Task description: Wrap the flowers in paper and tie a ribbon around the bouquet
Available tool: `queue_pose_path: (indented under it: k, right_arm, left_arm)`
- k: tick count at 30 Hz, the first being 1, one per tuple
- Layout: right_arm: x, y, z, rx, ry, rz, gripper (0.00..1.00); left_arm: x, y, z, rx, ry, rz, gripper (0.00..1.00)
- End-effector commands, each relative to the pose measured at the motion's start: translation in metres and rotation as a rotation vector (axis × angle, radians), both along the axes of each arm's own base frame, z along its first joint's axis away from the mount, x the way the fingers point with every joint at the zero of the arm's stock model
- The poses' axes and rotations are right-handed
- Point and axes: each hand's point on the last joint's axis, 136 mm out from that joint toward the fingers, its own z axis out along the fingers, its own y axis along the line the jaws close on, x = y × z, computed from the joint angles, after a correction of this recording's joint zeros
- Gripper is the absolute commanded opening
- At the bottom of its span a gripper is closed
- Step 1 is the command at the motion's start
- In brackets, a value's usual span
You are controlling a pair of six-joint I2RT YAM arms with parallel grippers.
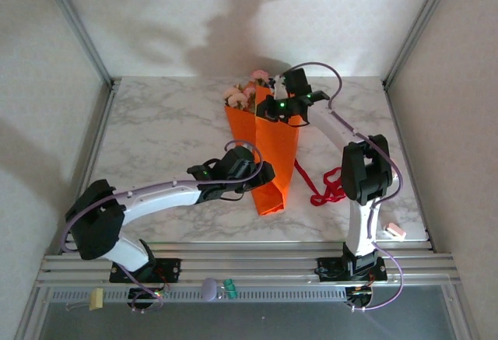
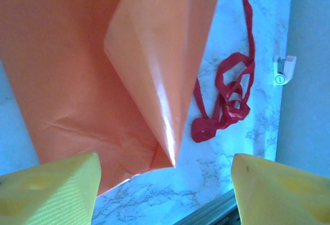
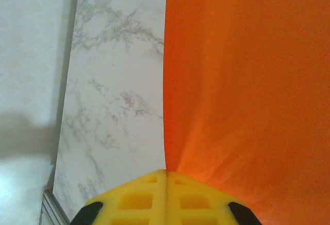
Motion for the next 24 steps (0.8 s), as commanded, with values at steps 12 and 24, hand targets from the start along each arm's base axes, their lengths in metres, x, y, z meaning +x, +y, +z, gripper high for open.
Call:
queue_pose_path:
  k: [12,24]
  right_arm:
    - [-0.011,0.009,-0.005,0.012,0.027,0.034,0.0]
    - [-0.012,0.013,-0.008,0.02,0.04,0.052,0.0]
  left_arm:
    - [0.035,-0.018,-0.018,-0.069,0.023,0.015,0.57]
    - [-0.016,-0.044,-0.017,-0.101,0.078,-0.071,0.64]
